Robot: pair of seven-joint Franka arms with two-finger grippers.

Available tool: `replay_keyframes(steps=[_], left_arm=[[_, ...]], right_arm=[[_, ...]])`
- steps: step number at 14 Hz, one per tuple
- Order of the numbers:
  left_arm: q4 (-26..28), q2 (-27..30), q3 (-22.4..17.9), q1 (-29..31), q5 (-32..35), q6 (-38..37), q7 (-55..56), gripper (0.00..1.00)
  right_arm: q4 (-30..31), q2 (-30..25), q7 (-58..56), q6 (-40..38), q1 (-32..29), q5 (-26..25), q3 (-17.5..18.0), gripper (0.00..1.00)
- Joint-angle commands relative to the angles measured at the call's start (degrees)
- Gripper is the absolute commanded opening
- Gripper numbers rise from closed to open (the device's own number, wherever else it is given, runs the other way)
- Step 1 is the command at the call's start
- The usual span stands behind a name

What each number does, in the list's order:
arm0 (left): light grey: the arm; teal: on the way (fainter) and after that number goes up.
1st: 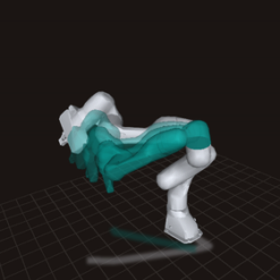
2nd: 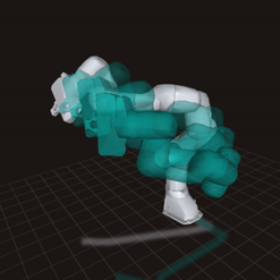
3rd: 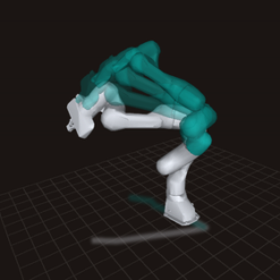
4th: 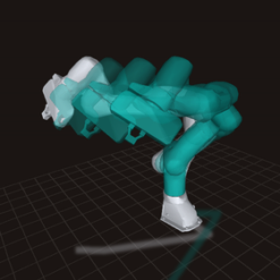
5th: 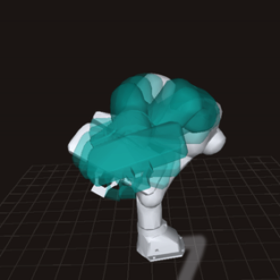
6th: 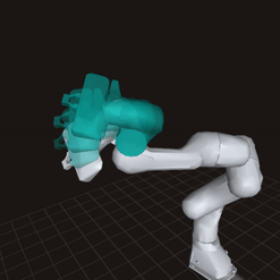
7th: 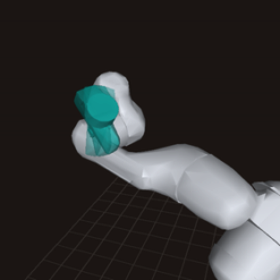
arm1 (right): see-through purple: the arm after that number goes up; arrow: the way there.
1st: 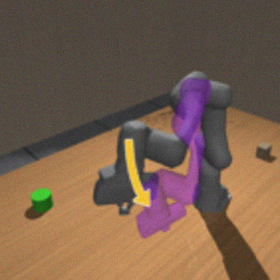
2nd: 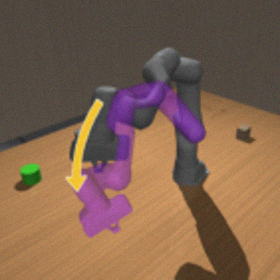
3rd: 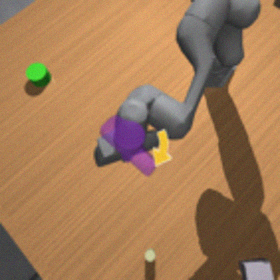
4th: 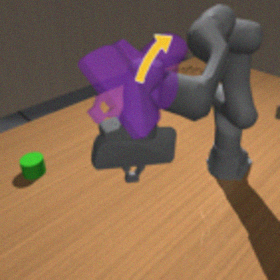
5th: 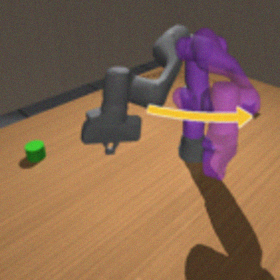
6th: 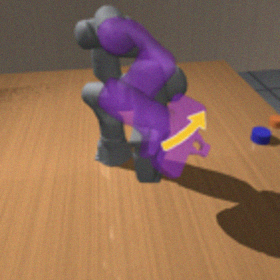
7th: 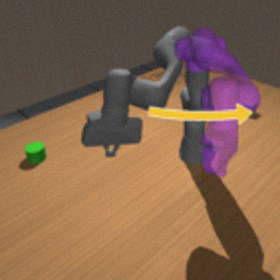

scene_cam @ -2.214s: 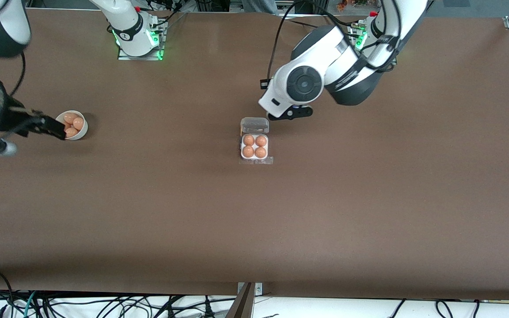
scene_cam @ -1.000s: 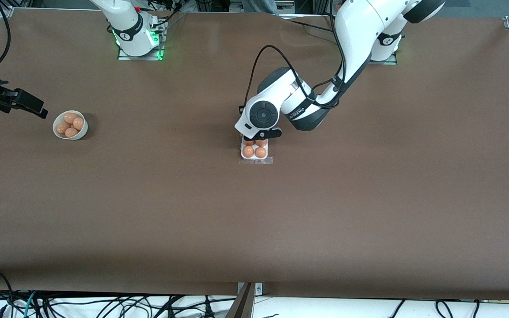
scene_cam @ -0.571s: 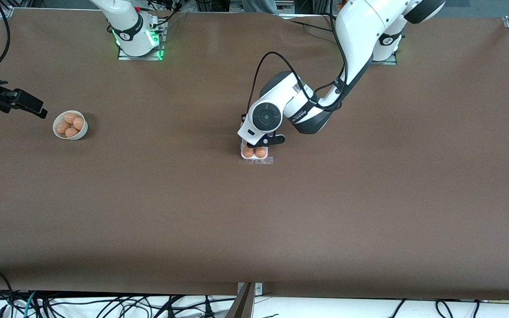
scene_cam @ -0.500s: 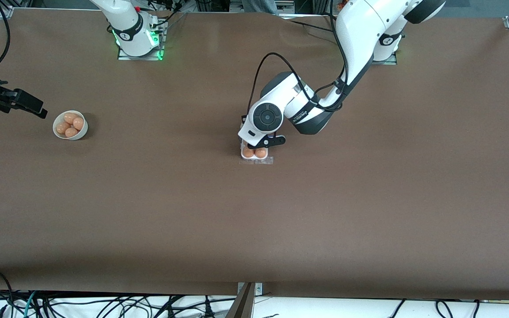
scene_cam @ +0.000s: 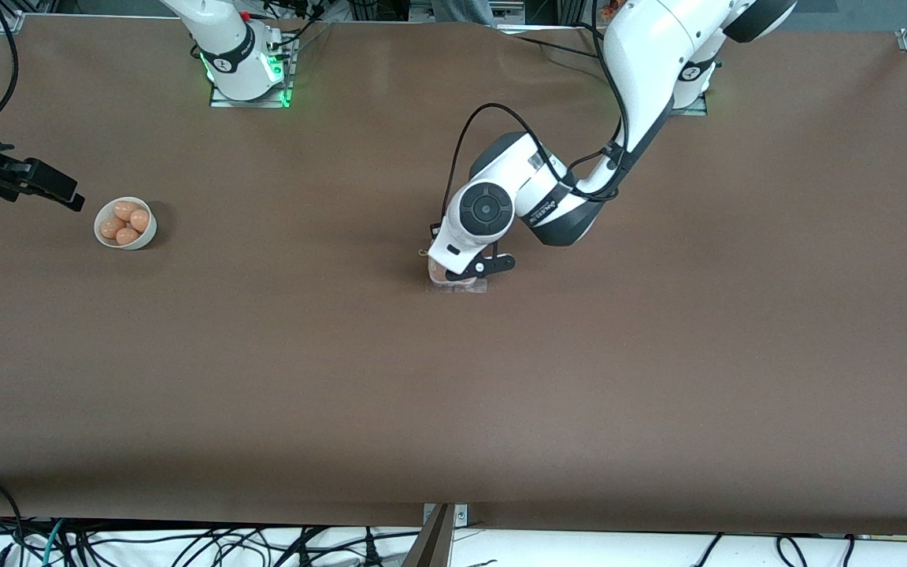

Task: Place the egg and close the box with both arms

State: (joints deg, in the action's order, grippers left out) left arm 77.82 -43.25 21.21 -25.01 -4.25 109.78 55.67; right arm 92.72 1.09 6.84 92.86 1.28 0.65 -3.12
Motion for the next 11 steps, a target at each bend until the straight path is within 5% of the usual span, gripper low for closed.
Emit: replay_keyframes(steps=[1,4,11], left_arm=[[-3.5,1.6,-2.5,1.9,2.0,-2.2,-0.4,0.42],[-6.7,6.4,-2.9,7.2,6.1,-7.8,-5.9,0.72],[-7.9,15.9,-3.0,18.1,16.5,-18.4,-15.3,1.0]], right_arm=[[0.5,-0.7,-0.3,-0.1,-0.2,0.2,0.0,1.0],[0.5,-0.7,-0.3,-0.1,-0.2,0.2,0.1,1.0],[0.5,-0.7,-0.3,-0.1,-0.3,0.2,0.0,1.0]])
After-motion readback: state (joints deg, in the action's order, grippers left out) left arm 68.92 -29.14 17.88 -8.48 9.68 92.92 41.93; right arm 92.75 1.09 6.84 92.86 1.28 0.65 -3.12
